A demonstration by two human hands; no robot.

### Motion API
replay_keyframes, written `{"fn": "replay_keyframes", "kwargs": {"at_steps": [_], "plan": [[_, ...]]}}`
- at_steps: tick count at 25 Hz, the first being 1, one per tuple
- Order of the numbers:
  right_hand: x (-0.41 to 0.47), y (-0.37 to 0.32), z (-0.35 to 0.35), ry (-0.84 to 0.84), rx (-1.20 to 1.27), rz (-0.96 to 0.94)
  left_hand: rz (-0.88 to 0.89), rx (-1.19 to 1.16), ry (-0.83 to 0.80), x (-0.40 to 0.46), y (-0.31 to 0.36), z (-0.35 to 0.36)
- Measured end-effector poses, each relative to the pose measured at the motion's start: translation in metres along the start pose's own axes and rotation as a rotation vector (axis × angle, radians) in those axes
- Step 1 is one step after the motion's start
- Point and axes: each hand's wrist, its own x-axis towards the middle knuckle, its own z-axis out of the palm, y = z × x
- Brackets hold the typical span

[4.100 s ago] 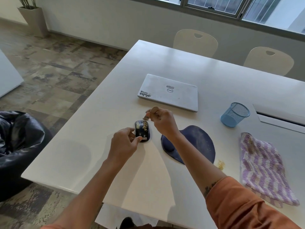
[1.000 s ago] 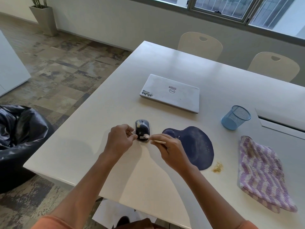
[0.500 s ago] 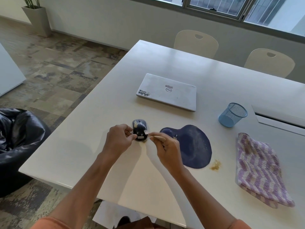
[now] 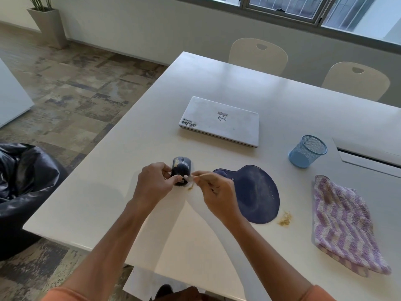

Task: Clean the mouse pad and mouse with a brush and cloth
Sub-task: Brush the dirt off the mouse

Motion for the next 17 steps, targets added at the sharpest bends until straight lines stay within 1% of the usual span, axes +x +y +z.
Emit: {"fn": "replay_keyframes", "kwargs": {"at_steps": [3,5,7,9,12,14,17], "plan": [[0.028,0.001,-0.005,0.05,0.051,0.033,-0.02,0.02,-0.016,0.001,0.0,-0.002],[0.052,0.01,0.001,0.075,-0.011,0.064,-0.026,0.037,-0.02,0.002,0.002,-0.001],[0.07,0.021,0.011,0.065,-0.077,0.09,-0.034,0.053,-0.025,0.002,0.004,-0.001],[0.08,0.026,0.018,0.016,-0.075,0.141,-0.045,0.071,-0.03,0.003,0.005,-0.001],[0.078,0.024,0.021,-0.043,-0.097,0.159,-0.051,0.103,-0.021,0.002,0.008,0.0],[0.066,0.017,0.02,-0.032,-0.106,0.156,-0.051,0.12,-0.014,0.002,0.008,0.001],[0.046,0.009,0.013,-0.026,-0.112,0.099,-0.058,0.125,-0.009,0.002,0.009,0.002]]}}
